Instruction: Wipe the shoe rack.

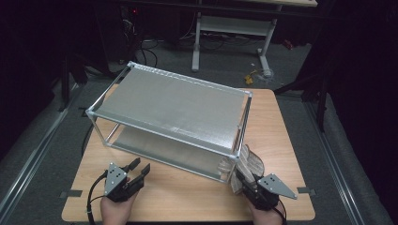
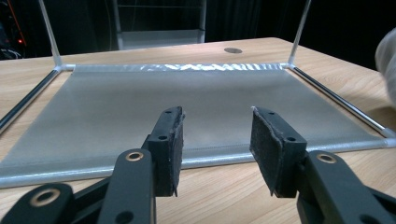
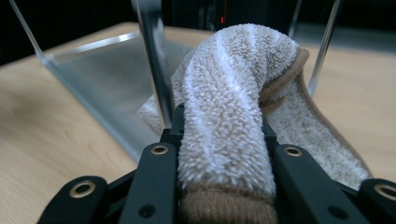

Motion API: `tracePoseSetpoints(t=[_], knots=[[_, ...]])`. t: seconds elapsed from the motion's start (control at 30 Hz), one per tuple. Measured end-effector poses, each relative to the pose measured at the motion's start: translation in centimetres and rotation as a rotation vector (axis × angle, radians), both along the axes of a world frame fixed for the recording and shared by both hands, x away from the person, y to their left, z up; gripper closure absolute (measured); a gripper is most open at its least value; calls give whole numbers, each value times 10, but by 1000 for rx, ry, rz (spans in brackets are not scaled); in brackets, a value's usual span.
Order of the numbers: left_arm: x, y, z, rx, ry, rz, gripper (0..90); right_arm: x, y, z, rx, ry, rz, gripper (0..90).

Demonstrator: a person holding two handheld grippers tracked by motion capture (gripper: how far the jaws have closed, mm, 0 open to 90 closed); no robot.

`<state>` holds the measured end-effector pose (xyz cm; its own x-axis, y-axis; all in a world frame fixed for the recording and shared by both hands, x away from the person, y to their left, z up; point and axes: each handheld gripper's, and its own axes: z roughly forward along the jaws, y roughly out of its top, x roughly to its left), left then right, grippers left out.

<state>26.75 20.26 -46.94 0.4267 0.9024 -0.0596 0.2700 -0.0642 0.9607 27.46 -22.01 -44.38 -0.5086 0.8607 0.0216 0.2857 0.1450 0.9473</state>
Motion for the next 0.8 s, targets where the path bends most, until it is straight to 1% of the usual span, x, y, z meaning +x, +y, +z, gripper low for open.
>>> tracePoseSetpoints(t=[0.1, 0.13, 0.2, 0.23, 0.3, 0.4, 0.5, 0.57, 0.63, 0.73, 0.8], knots=[[-1, 1, 0, -2, -2, 4, 541, -4, -2, 16, 41, -50, -1, 710], [-1, 1, 0, -4, -1, 5, 541, -5, -3, 19, 47, -64, -1, 710], [-1, 1, 0, -5, 1, 6, 541, -6, -4, 22, 47, -73, -3, 710], [-1, 1, 0, -4, 1, 6, 541, -6, -4, 21, 42, -73, 0, 710], [-1, 1, 0, -2, 0, 4, 540, -4, -4, 16, 28, -59, 1, 710], [-1, 0, 0, 1, -4, 2, 540, -2, -2, 5, 11, -21, -2, 710], [-2, 1, 1, -6, -8, 5, 539, 1, -1, -8, -24, 9, -2, 711], [-2, 1, 2, -5, -12, 7, 539, 3, -1, -16, -36, 36, -7, 710], [-3, 2, 3, -7, -16, 6, 539, 6, -2, -23, -36, 77, -5, 710], [-3, 3, 4, -13, -21, 8, 539, 8, -1, -33, -70, 117, -5, 711], [-4, 3, 4, -17, -24, 7, 539, 10, 0, -37, -76, 144, -2, 711]])
